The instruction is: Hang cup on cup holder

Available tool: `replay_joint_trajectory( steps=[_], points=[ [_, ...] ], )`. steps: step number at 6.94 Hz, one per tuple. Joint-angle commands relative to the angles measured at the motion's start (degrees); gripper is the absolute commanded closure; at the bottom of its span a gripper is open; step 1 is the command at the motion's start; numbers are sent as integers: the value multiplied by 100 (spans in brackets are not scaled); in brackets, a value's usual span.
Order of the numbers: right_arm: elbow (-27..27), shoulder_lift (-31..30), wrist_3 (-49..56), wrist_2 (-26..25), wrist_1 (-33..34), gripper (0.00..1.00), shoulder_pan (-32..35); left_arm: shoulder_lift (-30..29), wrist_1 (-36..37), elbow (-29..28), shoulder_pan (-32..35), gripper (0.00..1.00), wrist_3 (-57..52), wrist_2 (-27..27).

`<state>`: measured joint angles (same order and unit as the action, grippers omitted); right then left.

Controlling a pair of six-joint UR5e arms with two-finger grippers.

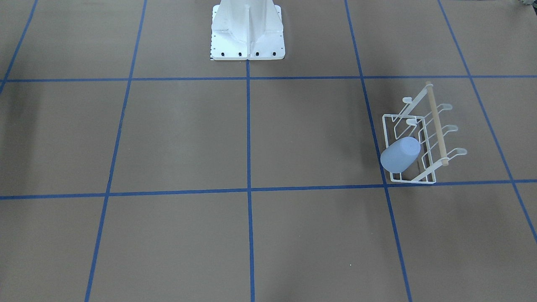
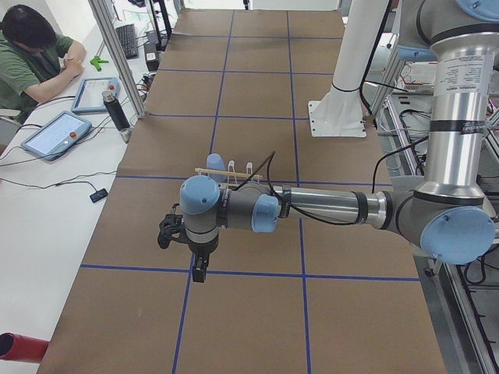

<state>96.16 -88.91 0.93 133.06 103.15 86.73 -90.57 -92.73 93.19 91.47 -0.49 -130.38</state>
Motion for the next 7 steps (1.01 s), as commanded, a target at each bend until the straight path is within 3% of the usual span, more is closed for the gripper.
replay_joint_trajectory(
  steps=[1, 7],
  points=[
    [7, 5, -5, -16, 3, 0, 28, -13, 9, -3, -7, 1, 5, -5],
    [-1, 6, 30, -16, -6, 0, 116, -22, 18, -11, -7, 1, -13, 12]
  ],
)
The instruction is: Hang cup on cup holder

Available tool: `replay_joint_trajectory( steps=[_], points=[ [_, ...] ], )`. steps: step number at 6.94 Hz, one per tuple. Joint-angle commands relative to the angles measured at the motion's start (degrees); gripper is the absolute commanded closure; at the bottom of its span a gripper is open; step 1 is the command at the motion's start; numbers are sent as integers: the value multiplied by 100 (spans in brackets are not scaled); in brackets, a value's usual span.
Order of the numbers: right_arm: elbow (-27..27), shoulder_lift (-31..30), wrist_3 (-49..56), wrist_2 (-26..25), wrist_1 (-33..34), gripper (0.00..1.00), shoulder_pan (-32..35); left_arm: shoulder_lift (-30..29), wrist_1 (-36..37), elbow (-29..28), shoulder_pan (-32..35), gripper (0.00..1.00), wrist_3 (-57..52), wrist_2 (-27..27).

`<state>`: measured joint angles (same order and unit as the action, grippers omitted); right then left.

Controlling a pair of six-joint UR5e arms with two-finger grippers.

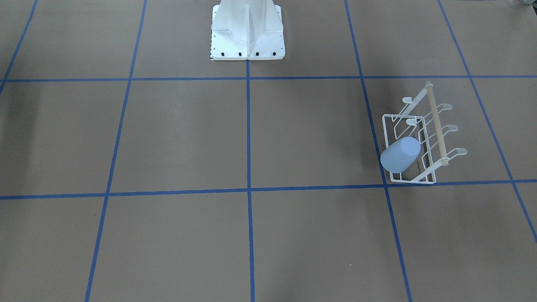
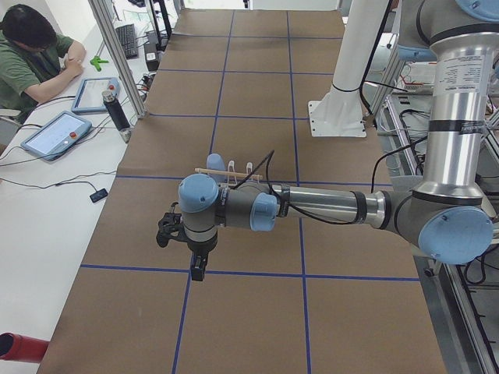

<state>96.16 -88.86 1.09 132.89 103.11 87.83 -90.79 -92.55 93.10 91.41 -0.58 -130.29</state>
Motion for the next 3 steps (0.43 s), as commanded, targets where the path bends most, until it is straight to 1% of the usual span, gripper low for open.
replay_joint_trajectory(
  steps=[1, 3],
  points=[
    [0, -9, 23, 0, -1, 0, 6, 0, -9, 6, 0, 1, -3, 12],
    [-9, 9, 6, 0, 8, 0, 6, 0, -9, 6, 0, 1, -3, 12]
  ],
)
